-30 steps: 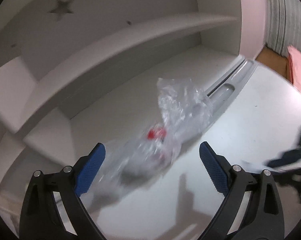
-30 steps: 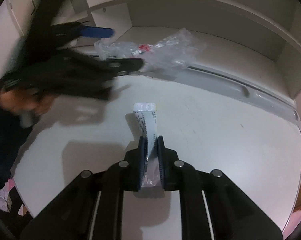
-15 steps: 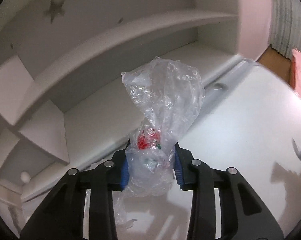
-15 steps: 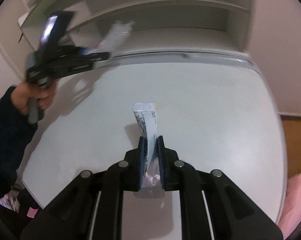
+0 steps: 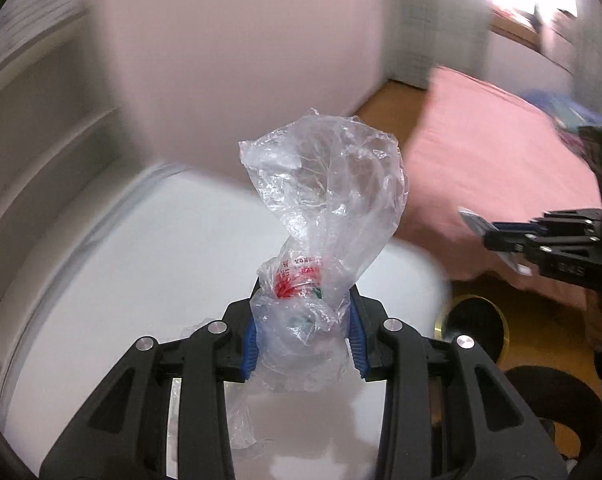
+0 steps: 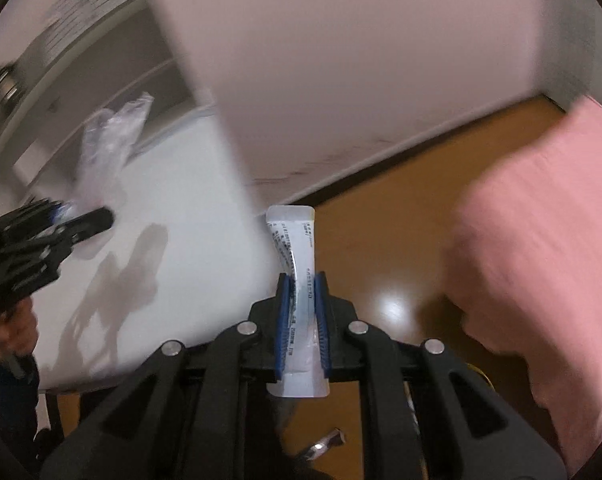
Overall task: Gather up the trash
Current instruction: 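Carry the plastic bag and wrapper strip over the bin and open both tools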
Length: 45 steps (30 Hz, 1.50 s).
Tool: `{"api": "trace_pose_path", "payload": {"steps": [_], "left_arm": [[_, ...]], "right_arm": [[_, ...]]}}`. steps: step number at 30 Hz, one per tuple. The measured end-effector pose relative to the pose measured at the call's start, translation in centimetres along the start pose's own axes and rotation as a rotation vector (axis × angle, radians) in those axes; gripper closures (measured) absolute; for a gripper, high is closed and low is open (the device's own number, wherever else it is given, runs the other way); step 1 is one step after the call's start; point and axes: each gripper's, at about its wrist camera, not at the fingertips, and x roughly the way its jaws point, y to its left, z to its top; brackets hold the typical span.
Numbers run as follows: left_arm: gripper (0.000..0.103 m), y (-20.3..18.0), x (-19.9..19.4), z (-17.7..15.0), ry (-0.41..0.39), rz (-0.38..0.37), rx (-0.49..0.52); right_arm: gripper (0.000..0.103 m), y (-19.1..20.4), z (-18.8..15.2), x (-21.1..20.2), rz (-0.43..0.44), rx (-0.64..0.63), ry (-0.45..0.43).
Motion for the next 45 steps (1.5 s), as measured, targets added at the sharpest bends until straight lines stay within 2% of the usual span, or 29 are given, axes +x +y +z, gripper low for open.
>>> {"api": "trace_pose_path", "payload": {"steps": [5,8,9,12,16,22,26,35,38,39,40,41,45], "left_arm": [[0.068,-10.8,4.3,2.1,0.038,-0.179,0.158],[0.067,-15.9,7.3,2.2,0.060,-0.232,0.255],[0.067,-18.1,8.9,2.0,0.090,-0.273,0.288],[0.067,-21.5,13.0,1.7,0.176,-0.360,0.315],[0.067,-24.0,17.7,-0.1,0.235,-0.351,0.392],[0.067,-27.9,21.8,-1.2,0.342,-0.379,0.455],[0.067,-29.0,23.4,-0.8,0.382,-0.392,0.473],[0.067,-29.9,23.7,-1.4,0.397,-0.399,0.482],[0.067,-30.3,23.8,-2.0,0.405,-0.402,0.484],[0.067,-30.4,23.8,-2.0,0.407,-0.405,0.486],[0.067,-30.6,23.8,-2.1,0.407,-0.408,0.489],[0.067,-30.7,23.9,-2.2,0.406,-0.411,0.493],[0.067,-31.1,23.9,-2.1,0.397,-0.416,0.498]], "right_arm": [[0.090,-9.9,-4.8,-0.9,-0.114,0.195,0.025],[0.090,-14.9,-8.0,-0.8,-0.157,0.297,0.052],[0.090,-16.3,-9.2,-0.6,-0.168,0.325,0.063],[0.090,-19.0,-11.9,0.1,-0.209,0.377,0.097],[0.090,-22.0,-15.4,2.5,-0.203,0.463,0.178],[0.090,-23.9,-17.7,6.5,-0.177,0.513,0.280],[0.090,-25.2,-19.8,6.9,-0.167,0.534,0.299],[0.090,-26.0,-19.1,7.0,-0.143,0.548,0.297],[0.082,-26.1,-19.1,6.9,-0.140,0.558,0.281],[0.071,-26.1,-19.1,6.8,-0.139,0.558,0.276],[0.054,-26.1,-19.1,6.6,-0.148,0.557,0.267],[0.048,-26.1,-19.1,6.3,-0.156,0.555,0.255],[0.046,-26.7,-18.9,4.7,-0.196,0.587,0.199]]}}
